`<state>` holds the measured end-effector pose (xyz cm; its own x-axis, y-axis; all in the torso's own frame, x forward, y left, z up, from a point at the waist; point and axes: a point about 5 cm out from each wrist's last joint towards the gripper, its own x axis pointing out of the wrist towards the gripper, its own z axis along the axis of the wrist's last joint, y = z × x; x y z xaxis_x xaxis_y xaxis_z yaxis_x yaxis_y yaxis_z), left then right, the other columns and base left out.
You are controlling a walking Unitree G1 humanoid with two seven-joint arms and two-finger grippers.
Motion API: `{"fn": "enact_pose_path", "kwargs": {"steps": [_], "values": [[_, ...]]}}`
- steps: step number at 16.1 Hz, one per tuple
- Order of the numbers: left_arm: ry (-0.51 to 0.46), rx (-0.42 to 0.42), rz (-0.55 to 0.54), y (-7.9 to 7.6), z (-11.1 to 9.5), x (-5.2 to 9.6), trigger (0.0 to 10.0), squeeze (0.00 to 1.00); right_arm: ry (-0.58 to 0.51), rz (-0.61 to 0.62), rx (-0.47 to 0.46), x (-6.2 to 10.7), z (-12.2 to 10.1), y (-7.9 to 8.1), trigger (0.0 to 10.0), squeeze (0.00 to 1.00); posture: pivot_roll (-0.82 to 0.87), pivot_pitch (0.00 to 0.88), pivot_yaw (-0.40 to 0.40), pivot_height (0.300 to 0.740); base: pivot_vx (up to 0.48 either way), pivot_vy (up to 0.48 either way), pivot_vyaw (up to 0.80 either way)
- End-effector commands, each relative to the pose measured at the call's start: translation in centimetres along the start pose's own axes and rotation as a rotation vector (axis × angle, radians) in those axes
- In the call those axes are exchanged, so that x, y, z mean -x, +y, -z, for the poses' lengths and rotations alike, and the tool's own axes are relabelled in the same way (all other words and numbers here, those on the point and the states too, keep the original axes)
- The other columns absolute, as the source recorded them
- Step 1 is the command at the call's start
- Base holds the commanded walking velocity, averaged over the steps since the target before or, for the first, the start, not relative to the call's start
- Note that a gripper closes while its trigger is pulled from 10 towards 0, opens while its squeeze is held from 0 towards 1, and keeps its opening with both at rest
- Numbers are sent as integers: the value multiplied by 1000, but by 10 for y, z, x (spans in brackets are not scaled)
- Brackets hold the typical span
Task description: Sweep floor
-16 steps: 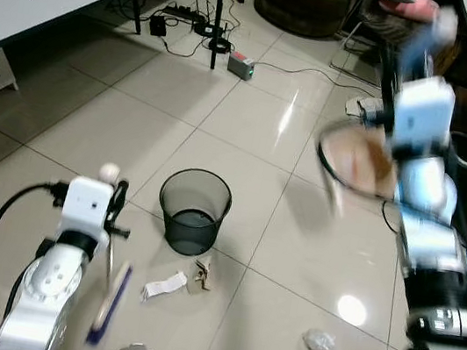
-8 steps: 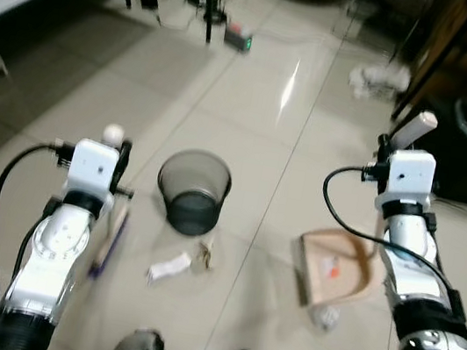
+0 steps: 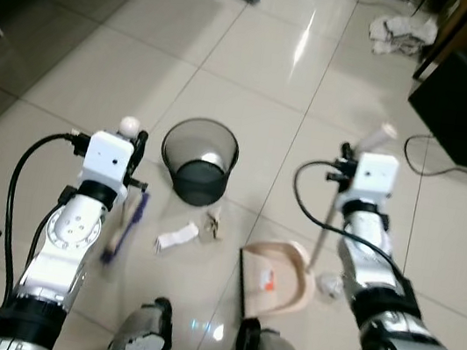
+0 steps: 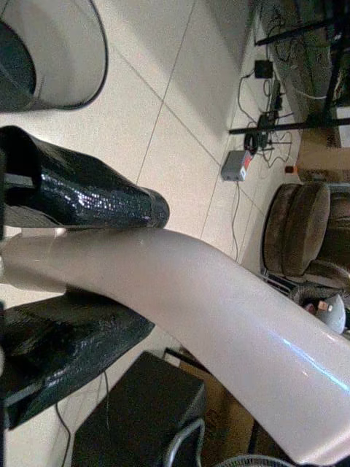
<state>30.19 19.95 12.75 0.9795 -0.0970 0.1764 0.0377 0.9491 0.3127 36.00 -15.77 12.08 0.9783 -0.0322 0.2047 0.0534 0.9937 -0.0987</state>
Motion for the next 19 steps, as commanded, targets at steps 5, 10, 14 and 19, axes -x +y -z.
{"fn": "enact_pose_path", "kwargs": {"steps": [5, 10, 14, 19], "values": [[-17, 83, 36, -17, 0, 4, 10000, 0, -59, 32, -88, 4, -3, 10, 10000, 0, 134, 385, -27, 740, 0, 0, 0], [-29, 105, 41, -18, -2, 3, 10000, 0, -143, -26, -54, 2, -14, 22, 10000, 0, 148, 389, -25, 740, 0, 0, 0], [-37, 159, 94, -27, -5, 3, 10000, 0, -118, -12, 13, 6, -8, 27, 10000, 0, 162, 383, -20, 740, 0, 0, 0], [-76, 277, 201, -40, -15, 5, 10000, 0, -64, 19, -36, 12, 1, 33, 10000, 0, 171, 375, -15, 740, 0, 0, 0]]}}
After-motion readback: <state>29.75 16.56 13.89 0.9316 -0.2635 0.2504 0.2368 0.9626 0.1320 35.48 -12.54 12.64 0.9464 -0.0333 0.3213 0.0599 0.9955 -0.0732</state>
